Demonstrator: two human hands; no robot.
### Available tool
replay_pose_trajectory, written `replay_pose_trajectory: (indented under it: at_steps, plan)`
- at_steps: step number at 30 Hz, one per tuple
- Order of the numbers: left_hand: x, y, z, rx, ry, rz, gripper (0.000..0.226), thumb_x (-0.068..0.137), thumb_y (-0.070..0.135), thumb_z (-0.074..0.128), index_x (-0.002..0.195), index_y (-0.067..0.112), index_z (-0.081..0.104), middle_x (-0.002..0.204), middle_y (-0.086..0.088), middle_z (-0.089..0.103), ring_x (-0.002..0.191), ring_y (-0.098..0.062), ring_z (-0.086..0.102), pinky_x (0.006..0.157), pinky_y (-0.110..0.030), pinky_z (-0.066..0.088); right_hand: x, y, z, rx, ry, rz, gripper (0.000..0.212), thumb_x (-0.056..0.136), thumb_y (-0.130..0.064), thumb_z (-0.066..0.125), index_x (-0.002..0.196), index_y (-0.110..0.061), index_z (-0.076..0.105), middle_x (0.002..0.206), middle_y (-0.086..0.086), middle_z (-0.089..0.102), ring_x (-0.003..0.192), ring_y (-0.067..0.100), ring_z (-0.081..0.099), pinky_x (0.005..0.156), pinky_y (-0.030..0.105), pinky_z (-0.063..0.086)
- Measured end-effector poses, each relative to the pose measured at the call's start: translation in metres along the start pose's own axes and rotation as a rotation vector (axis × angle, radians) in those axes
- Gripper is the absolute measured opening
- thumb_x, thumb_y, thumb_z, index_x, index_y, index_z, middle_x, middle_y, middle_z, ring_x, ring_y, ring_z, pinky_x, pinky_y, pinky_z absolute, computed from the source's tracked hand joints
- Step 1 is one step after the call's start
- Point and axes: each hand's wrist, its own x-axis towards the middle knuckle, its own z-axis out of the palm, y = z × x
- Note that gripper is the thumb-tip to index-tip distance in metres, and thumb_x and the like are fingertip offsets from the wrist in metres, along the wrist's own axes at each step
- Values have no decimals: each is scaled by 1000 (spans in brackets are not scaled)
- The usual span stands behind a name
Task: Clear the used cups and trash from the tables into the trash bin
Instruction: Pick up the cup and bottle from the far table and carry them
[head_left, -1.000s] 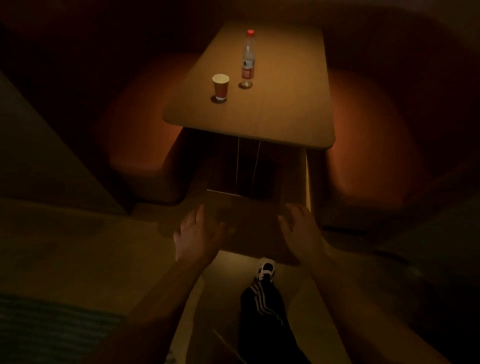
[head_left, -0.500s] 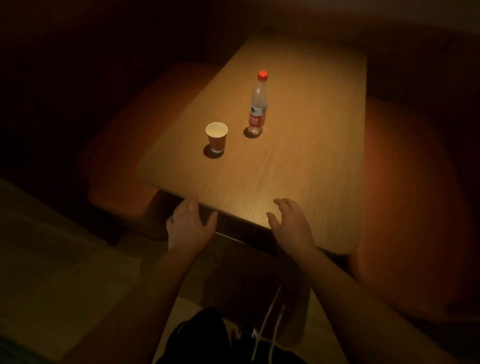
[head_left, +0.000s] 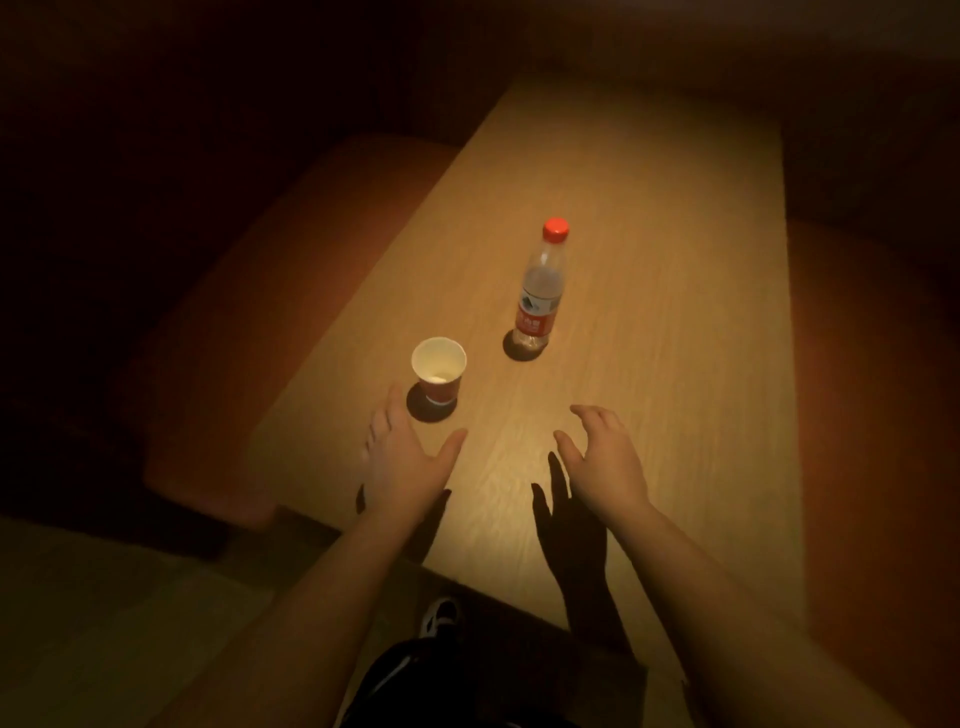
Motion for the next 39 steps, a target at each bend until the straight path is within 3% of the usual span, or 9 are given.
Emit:
replay_pose_trajectory:
  at_steps: [7, 11, 16, 20, 22, 25, 32, 35, 39]
  plan:
    - [69, 14, 27, -123, -55, -28, 121, 54, 62, 80, 143, 45, 0, 151, 8, 18, 136, -26, 28, 102, -48, 33, 89, -8, 10, 194, 112, 125, 84, 79, -53, 65, 145, -32, 19, 148, 1, 34, 134, 20, 38, 95, 29, 35]
    - [86, 11, 44, -149, -65, -58, 115, 57, 47, 85, 142, 45, 8, 149, 6, 23, 133, -25, 33, 101, -47, 36, 137, -19, 10, 404, 151, 155, 112, 55, -71, 68, 145, -43, 7, 152, -2, 27, 135, 19, 36, 98, 40, 41]
    - [101, 4, 53, -187, -84, -106, 105, 62, 43, 83, 142, 39, 16, 144, 2, 39, 126, -24, 42, 96, -45, 43, 179, -27, 16, 461, 106, 94, 117, 52, -65, 78, 143, -48, 6, 154, -4, 25, 137, 20, 34, 96, 34, 35]
    - [107, 3, 53, -218, -101, -93, 91, 63, 42, 83, 137, 35, 29, 134, 4, 46, 118, -19, 47, 88, -31, 43, 194, -33, 28, 545, 91, 90, 109, 53, -60, 80, 141, -46, 17, 146, -13, 37, 132, 11, 39, 99, 31, 37]
    - [108, 5, 51, -226, -90, -81, 88, 63, 39, 83, 133, 34, 31, 131, 5, 47, 115, -17, 49, 85, -28, 42, 196, -34, 33, 565, 115, 91, 85, 57, -53, 80, 129, -46, 35, 120, -34, 50, 111, -6, 51, 94, 30, 46]
    - [109, 13, 47, -225, -81, -51, 86, 64, 39, 83, 132, 33, 32, 130, 6, 48, 113, -13, 48, 83, -26, 40, 195, -35, 31, 569, 139, 101, 57, 61, -49, 79, 107, -51, 46, 94, -39, 55, 92, -16, 53, 85, 29, 53]
    - [110, 56, 40, -203, -147, 52, 86, 63, 42, 84, 133, 32, 34, 130, 7, 49, 109, -7, 44, 84, -26, 40, 157, -14, -21, 627, 226, 166, 50, 63, -50, 77, 101, -59, 45, 97, -44, 53, 95, -22, 50, 74, 13, 43]
    - [103, 84, 44, -193, -191, 120, 87, 62, 44, 84, 132, 31, 35, 129, 6, 50, 113, -14, 48, 87, -30, 44, 123, 12, -49, 653, 305, 255, 48, 60, -54, 76, 96, -60, 45, 96, -39, 55, 94, -14, 53, 72, 14, 42]
    - [85, 121, 54, -197, -268, 256, 87, 60, 48, 83, 132, 31, 36, 129, 6, 50, 113, -15, 49, 87, -30, 44, 70, 43, -75, 686, 443, 388, 58, 59, -54, 76, 108, -45, 46, 100, -29, 55, 99, -1, 54, 78, 21, 43]
